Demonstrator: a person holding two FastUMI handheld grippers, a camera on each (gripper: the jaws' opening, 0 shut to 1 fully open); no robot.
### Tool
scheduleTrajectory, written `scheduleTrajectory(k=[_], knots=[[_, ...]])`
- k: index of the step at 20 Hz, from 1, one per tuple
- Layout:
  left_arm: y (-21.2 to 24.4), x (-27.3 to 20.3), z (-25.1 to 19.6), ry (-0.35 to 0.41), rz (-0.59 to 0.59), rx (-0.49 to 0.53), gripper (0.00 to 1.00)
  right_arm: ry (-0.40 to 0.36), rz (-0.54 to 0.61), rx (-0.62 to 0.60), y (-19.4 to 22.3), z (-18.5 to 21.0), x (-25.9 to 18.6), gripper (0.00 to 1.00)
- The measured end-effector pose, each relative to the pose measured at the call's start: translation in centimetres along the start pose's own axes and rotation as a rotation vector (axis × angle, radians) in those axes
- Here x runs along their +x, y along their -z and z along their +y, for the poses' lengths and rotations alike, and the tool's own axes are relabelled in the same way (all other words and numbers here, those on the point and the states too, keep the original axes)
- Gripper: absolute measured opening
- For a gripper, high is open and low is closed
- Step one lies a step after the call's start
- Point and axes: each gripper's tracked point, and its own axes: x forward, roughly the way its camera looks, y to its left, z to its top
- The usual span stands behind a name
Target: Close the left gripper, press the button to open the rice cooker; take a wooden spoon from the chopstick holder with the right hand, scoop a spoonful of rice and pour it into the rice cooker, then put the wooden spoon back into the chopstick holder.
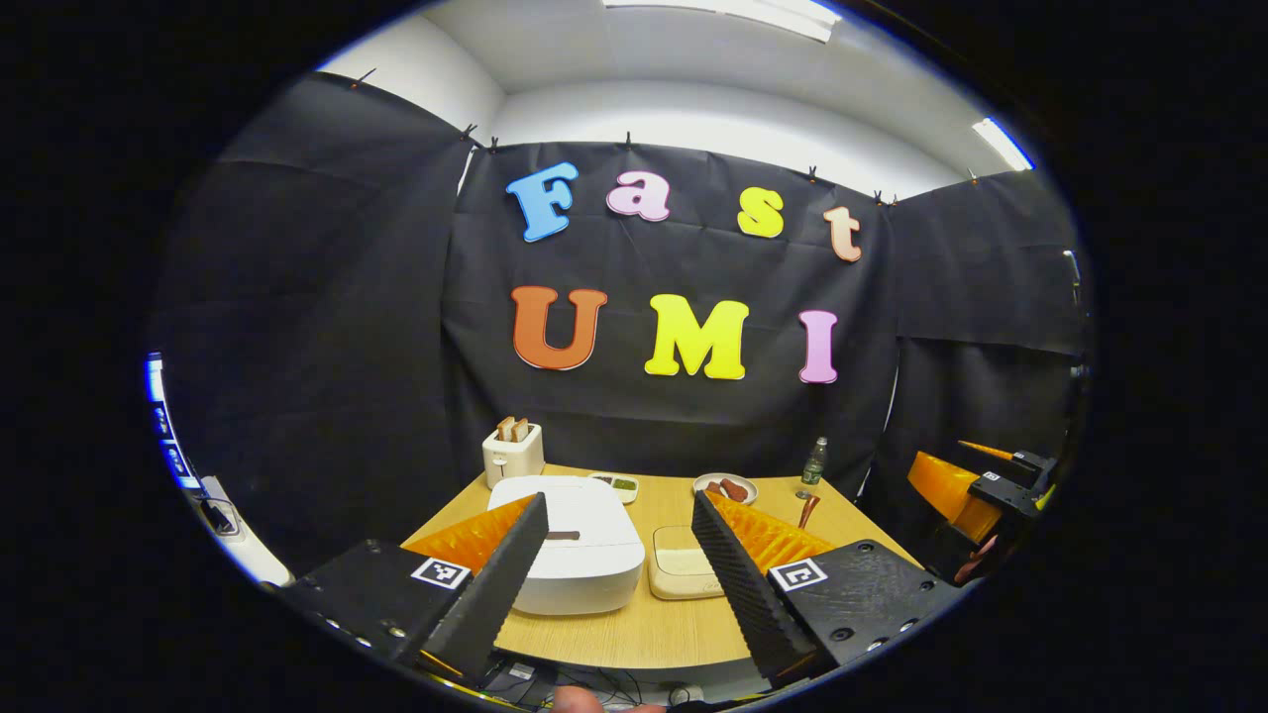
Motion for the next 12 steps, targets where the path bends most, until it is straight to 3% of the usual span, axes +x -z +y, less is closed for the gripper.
scheduleTrajectory(k=[2,4,9,10,11,12], knots=[[0.0,-1.1,0.0,0.001,-0.029,-0.002,0.94,-0.003,-0.003,0.003,0.2,0.1,-0.8,0.89],[0.3,-2.0,0.0,-0.005,-0.044,-0.001,0.94,-0.008,-0.009,0.003,0.4,0.4,-1.4,0.93],[0.3,-2.8,0.1,-0.018,-0.073,0.014,0.94,-0.036,-0.004,0.004,1.1,1.5,-2.0,0.93],[0.4,-3.0,0.0,-0.013,-0.076,0.013,0.94,-0.038,-0.002,0.009,1.1,1.6,-2.0,0.89],[0.5,-3.2,0.0,-0.012,-0.079,0.014,0.94,-0.042,0.000,0.013,1.4,1.7,-2.1,0.93],[0.6,-3.3,0.1,-0.015,-0.078,0.014,0.94,-0.044,-0.001,0.015,1.4,1.9,-2.2,0.89]])
